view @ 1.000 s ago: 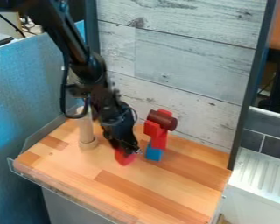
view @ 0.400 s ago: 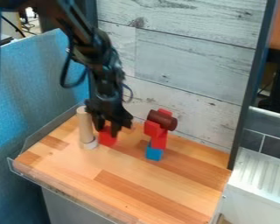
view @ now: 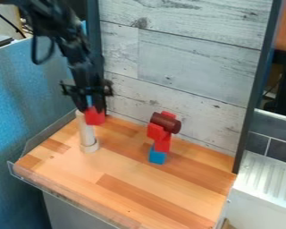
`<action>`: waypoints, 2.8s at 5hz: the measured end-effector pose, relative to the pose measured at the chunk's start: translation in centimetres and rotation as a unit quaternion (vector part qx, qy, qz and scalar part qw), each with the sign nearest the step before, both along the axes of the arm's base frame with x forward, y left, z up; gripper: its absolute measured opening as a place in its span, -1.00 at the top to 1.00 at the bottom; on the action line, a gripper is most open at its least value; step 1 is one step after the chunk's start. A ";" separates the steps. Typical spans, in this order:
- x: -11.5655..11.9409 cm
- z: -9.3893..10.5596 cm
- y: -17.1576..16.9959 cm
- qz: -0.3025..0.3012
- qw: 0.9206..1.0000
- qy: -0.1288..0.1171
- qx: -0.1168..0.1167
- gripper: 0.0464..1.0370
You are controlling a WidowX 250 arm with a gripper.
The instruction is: Put the red cube on top of the cylinder
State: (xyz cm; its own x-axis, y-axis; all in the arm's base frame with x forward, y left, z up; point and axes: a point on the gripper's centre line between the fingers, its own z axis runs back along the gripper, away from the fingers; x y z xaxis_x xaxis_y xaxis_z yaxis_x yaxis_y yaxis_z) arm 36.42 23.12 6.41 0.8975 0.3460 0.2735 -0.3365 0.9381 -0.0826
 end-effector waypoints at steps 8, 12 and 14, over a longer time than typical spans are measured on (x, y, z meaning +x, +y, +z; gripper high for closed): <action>-0.7 3.0 2.2 0.065 0.994 -0.069 0.046 0.07; 0.3 2.6 1.4 0.066 0.994 -0.063 0.056 0.07; 0.8 1.1 0.8 0.063 0.995 -0.046 0.059 0.07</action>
State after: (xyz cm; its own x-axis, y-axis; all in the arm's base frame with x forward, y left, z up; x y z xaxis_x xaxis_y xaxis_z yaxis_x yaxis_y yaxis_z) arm 37.19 23.96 7.50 0.8184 0.4145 0.3980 -0.4482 0.8939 -0.0094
